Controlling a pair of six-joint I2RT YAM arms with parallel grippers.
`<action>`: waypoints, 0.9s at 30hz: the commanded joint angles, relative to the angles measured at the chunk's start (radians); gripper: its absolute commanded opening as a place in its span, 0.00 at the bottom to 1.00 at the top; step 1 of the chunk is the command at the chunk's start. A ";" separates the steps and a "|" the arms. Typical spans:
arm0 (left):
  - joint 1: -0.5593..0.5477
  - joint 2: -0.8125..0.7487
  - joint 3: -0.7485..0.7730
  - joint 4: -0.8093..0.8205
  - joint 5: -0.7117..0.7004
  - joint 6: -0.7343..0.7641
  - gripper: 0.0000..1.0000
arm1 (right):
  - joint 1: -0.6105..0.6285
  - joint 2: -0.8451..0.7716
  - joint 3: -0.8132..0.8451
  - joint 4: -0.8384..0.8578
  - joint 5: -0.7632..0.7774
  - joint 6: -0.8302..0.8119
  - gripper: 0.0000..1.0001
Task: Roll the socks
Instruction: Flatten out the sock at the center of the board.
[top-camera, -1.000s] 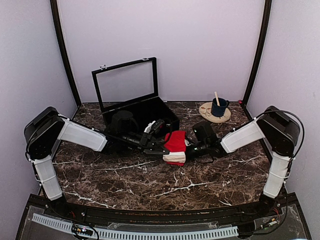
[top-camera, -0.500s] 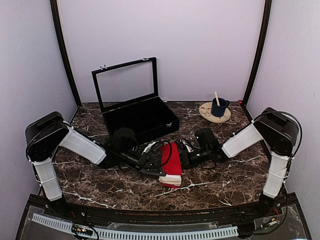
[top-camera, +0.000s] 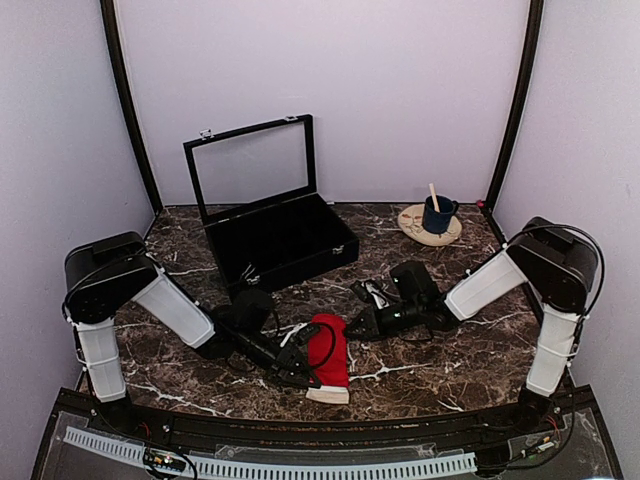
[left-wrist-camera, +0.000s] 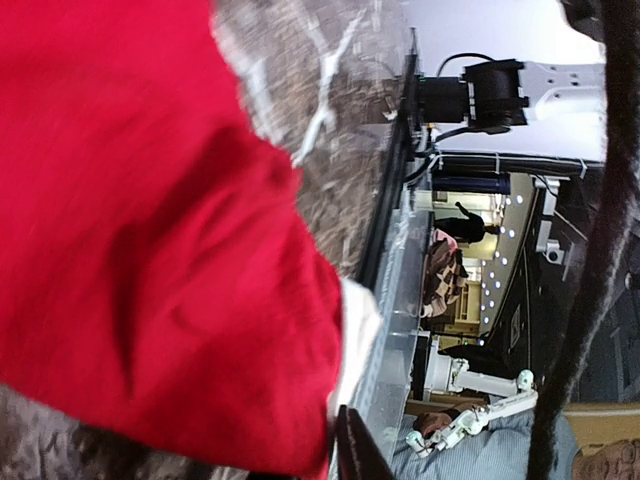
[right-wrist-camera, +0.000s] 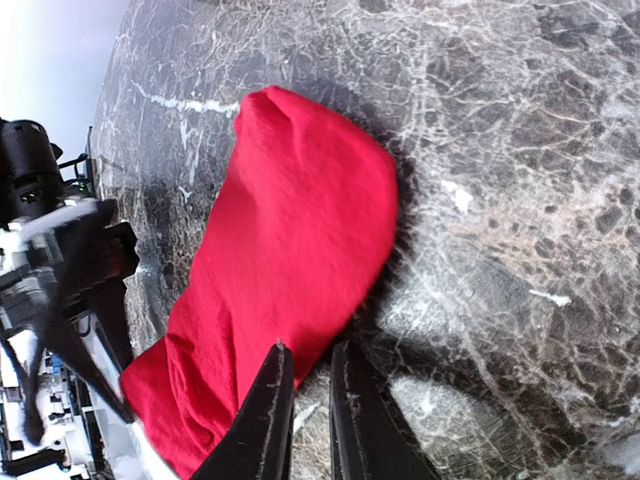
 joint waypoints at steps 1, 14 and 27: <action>-0.024 -0.024 -0.042 -0.015 -0.050 -0.009 0.17 | 0.024 -0.019 -0.020 -0.077 0.075 -0.046 0.14; -0.039 -0.059 0.058 -0.244 -0.173 0.071 0.30 | 0.091 -0.180 0.017 -0.304 0.238 -0.121 0.32; -0.026 -0.010 0.135 -0.288 -0.196 0.052 0.07 | 0.230 -0.405 -0.103 -0.379 0.299 -0.074 0.42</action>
